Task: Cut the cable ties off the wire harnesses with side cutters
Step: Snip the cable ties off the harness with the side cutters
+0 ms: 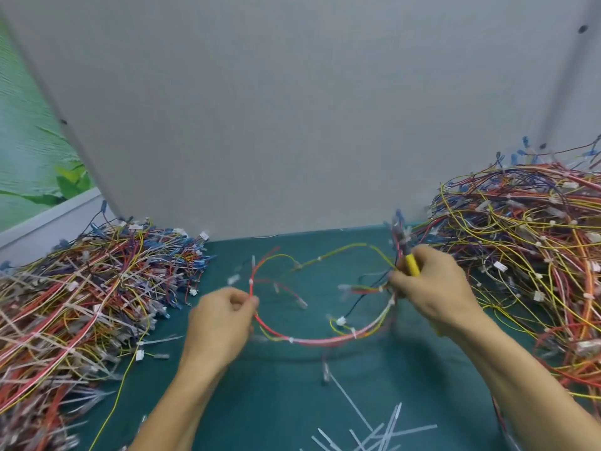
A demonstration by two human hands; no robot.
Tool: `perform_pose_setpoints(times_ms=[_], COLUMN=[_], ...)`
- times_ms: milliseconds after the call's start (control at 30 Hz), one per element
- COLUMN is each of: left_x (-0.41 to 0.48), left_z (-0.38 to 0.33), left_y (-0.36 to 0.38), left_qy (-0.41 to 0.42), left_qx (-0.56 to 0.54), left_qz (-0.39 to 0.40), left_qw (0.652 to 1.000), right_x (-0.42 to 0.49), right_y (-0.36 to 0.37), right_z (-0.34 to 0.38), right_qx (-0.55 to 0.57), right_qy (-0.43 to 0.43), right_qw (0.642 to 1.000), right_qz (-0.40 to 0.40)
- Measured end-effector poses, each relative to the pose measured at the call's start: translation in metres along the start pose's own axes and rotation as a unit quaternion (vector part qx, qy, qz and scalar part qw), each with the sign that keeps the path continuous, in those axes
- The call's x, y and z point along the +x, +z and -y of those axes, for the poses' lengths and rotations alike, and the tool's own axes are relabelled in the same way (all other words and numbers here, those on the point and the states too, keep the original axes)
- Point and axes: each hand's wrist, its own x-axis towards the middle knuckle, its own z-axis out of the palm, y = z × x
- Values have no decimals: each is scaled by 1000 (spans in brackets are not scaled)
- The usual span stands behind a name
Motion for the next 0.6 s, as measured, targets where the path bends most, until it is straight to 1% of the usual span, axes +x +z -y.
perform_pose_setpoints(times_ms=[33, 100, 133, 167, 333, 433, 600], left_x=[7, 19, 22, 24, 19, 20, 25], left_z=[-2, -7, -10, -11, -5, -4, -2], left_y=[-1, 0, 2, 6, 21, 22, 20], left_qy=[2, 8, 12, 15, 13, 13, 28], left_qx=[-71, -184, -222, -251, -330, -369, -395], left_qz=[-20, -41, -47, -51, -46, -40, -22], left_qw=[997, 982, 974, 966, 943, 928, 918], right_x=[0, -1, -1, -1, -3, -2, -4], right_y=[0, 0, 1, 2, 6, 7, 6], right_z=[3, 7, 7, 7, 4, 6, 7], right_qx=[96, 260, 307, 331, 408, 409, 383], right_qy=[3, 26, 39, 54, 130, 120, 71], right_qw=[995, 965, 950, 942, 904, 905, 921], right_qz=[-22, -35, -33, -28, 8, 6, 6])
